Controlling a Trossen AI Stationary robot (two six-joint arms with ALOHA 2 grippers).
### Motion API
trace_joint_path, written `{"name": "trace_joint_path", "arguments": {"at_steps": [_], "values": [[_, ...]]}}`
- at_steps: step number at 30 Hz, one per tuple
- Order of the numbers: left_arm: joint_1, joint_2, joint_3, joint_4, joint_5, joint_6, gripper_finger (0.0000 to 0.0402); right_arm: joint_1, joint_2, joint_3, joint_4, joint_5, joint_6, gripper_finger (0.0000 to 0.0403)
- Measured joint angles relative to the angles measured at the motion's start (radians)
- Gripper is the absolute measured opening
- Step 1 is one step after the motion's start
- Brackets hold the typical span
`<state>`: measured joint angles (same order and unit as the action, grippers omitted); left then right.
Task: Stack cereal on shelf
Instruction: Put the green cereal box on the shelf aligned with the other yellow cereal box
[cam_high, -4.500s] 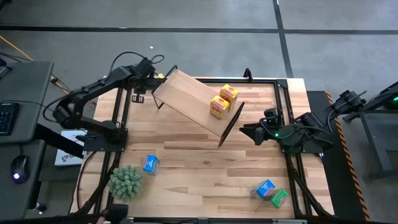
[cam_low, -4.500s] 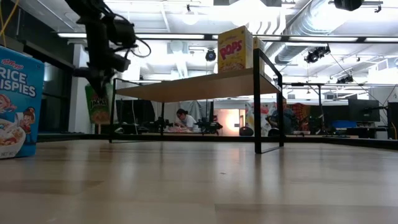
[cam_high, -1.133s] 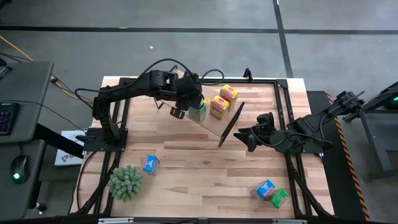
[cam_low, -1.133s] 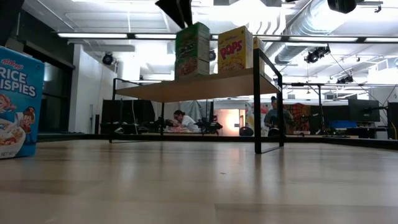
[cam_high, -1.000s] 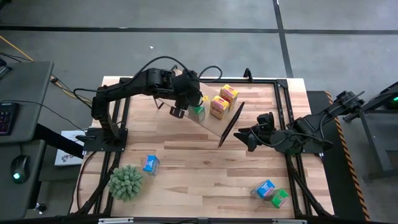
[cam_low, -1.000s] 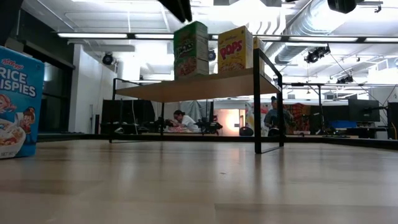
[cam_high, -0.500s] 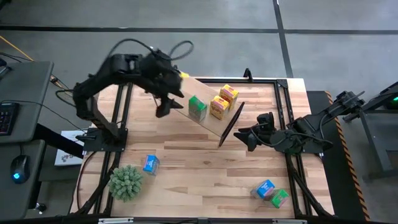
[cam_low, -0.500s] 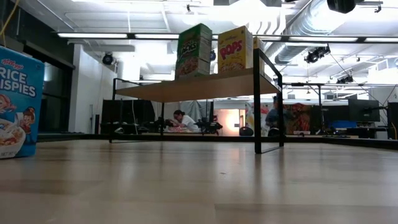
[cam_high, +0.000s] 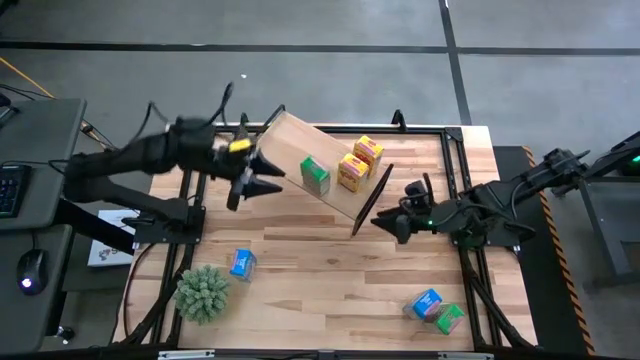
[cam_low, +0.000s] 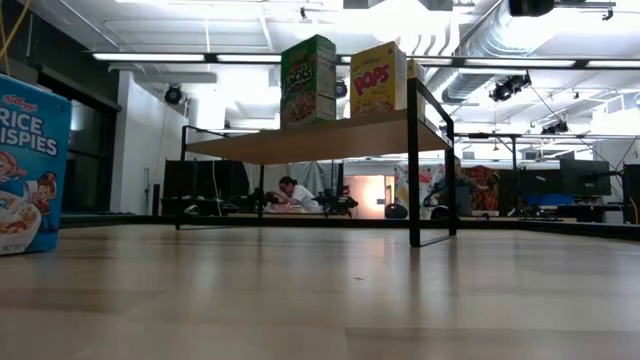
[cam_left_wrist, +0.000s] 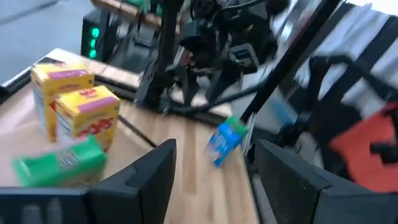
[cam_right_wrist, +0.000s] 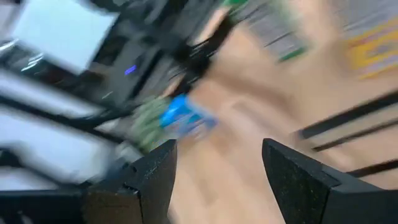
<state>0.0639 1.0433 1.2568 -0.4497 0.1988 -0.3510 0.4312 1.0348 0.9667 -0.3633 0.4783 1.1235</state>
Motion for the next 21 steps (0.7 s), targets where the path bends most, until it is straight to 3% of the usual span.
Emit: {"name": "trace_joint_path", "arguments": {"at_steps": [3,5,9,15,21], "values": [[-0.032,-0.099,-0.216,0.23,-0.035,-0.101,0.0211,-0.019,0.001,0.01,0.106,-0.194,-0.036,0.0229],[-0.048,-0.147,-0.326,0.348,-0.055,-0.172,0.0211,-0.015,0.022,0.06,0.086,-0.284,-0.02,0.0229],[-0.064,-0.207,-0.471,0.501,-0.067,-0.264,0.0211,0.046,0.116,0.234,-0.205,-0.41,0.007,0.0229],[-0.066,-0.226,-0.525,0.522,-0.089,-0.318,0.0211,0.161,0.29,0.475,-0.741,-0.533,0.305,0.0229],[-0.066,-0.226,-0.525,0.524,-0.089,-0.283,0.0211,0.336,0.409,0.523,-0.861,-0.551,0.605,0.0229]]}}
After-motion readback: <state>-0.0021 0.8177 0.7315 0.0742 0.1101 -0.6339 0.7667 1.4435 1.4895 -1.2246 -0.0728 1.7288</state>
